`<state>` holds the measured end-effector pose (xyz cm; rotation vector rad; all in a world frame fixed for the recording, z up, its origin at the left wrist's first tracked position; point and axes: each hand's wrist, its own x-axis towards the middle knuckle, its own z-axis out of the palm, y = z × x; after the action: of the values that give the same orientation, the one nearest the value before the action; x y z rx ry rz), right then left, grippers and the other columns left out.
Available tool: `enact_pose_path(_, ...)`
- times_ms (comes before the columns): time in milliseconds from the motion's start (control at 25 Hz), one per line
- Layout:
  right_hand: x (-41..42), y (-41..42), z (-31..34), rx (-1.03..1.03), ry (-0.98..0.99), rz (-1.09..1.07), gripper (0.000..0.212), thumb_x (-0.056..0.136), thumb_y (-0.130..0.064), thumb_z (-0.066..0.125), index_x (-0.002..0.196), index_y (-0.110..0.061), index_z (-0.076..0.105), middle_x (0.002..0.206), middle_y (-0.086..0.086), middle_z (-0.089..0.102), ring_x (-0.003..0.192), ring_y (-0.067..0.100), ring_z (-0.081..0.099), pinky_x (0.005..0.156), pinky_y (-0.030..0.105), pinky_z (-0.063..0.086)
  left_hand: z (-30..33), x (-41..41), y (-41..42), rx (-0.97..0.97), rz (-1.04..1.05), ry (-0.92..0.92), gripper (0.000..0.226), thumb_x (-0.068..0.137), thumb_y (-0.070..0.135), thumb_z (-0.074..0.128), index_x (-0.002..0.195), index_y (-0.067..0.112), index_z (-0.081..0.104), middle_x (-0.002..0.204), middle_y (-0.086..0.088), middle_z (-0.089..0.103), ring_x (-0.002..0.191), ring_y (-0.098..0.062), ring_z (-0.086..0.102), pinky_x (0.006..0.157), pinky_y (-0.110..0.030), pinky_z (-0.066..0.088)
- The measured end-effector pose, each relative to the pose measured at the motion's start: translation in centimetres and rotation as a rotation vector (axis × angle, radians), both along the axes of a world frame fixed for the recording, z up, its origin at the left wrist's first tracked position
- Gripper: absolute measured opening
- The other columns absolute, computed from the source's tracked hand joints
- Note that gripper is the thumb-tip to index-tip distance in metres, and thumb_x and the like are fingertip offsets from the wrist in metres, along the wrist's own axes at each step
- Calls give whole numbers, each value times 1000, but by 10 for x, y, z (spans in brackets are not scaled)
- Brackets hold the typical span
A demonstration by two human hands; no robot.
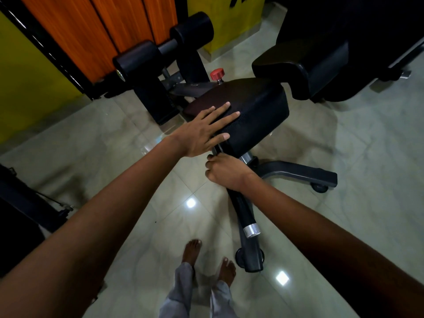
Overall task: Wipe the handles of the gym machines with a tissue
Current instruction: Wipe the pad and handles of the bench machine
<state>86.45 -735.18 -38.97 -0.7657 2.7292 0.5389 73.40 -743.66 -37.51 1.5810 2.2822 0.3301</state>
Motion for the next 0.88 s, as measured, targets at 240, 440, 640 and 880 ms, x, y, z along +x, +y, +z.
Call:
enact_pose_path(240,11,-7,-7,50,-92,18,19,83,-1,60,99,-9,64,98,9,64,103,25,50,86,35,44,-1,0,0,8,4,-8,58,98,54,23,149,43,-3,161,6,-8,146,-30,1,116,-46,14)
enact_pose_path(440,40,-5,-3,28,-113,103,15,82,-6,63,95,-14,65,93,3,67,103,22,52,84,33,43,0,0,-1,-8,16,-13,58,98,55,23,149,45,-4,160,8,-9,146,-29,1,114,-49,18)
enact_pose_path(640,57,-4,-1,22,-152,123,11,75,-11,71,79,-20,67,77,-4,66,91,18,55,74,29,43,-1,0,0,-20,6,5,58,98,55,22,148,45,-6,160,8,-10,146,-30,0,115,-49,15)
enact_pose_path(880,90,-1,13,-180,-200,146,15,72,-12,73,82,-20,65,79,-5,64,87,16,55,71,28,42,2,1,0,-22,4,10,58,99,54,23,148,45,-6,160,8,-11,147,-29,0,115,-47,15)
